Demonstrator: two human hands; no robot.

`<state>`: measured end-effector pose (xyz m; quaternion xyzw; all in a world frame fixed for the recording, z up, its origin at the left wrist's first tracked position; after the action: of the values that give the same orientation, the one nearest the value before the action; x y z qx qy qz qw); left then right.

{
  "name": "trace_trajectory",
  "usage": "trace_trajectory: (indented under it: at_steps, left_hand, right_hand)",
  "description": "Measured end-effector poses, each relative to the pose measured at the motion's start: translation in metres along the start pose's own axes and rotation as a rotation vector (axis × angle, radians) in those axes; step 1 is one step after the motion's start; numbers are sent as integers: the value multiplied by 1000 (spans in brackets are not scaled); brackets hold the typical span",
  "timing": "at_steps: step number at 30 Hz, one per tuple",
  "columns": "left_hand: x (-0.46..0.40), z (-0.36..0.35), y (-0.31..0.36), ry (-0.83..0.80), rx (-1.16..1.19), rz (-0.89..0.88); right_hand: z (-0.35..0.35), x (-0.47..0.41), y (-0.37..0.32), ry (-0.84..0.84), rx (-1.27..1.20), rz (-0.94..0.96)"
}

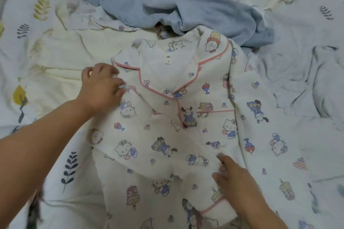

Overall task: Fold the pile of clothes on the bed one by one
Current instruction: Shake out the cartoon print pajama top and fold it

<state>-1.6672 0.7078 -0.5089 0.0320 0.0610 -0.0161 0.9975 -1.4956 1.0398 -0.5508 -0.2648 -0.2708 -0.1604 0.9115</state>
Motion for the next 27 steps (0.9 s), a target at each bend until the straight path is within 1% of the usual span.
trace_trajectory:
  at_steps: [2,4,5,7,8,9,10,11,12,13,14,15,17,19,21,23,25,27]
  left_hand:
    - [-12,8,-17,78,-31,176]
    - [-20,17,-18,176,-24,256]
    - [-19,20,-12,208,-6,262]
    - [-10,24,10,281,43,213]
    - [0,22,25,309,51,158]
    - [13,18,42,317,44,86]
    - [29,10,60,290,37,0]
    - [44,-3,76,213,27,-90]
    - [59,-21,86,84,8,-159]
    - [71,-41,85,-67,-28,-187]
    - [82,-60,75,-205,-75,-179]
    - [88,-75,62,-293,-112,-156]
    - [91,-92,41,-368,-159,-110]
    - [89,-97,39,-407,-197,-110]
    - [91,-93,50,-412,-212,-93]
    - [92,-73,72,-319,-128,-61]
    - [99,-51,106,-246,0,-93]
    - [107,-33,148,-172,117,-173]
  right_hand:
    - [10,4,5,86,144,-24]
    - [23,7,2,270,324,15]
    - [27,9,-3,370,359,43]
    - [33,19,-17,614,329,125]
    - [28,22,-26,644,298,165]
    - [19,23,-33,634,292,204]
    - [10,23,-39,620,318,247]
    - [-1,21,-40,590,365,281]
    - [-12,17,-34,508,414,265]
    - [-23,11,-22,408,456,229]
    - [-32,7,-7,334,477,212]
    - [-39,5,6,303,487,230]
    - [-44,3,20,269,513,282]
    - [-42,3,22,276,502,325]
    - [-30,8,14,318,412,381]
    - [0,14,10,474,208,406]
    - [38,16,22,655,48,319]
    - [70,13,47,755,-3,133]
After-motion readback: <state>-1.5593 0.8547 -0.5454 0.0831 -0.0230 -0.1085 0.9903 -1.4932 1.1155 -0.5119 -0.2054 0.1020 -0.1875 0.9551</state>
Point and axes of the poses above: each hand's wrist, its own x-axis away from the middle knuckle, its own z-axis out of the back of the hand, y = z × x, the point moved 8 cm from there along -x, towards the middle knuckle, and after that the axes turned 9 degrees about y, right-handed, at the moved point
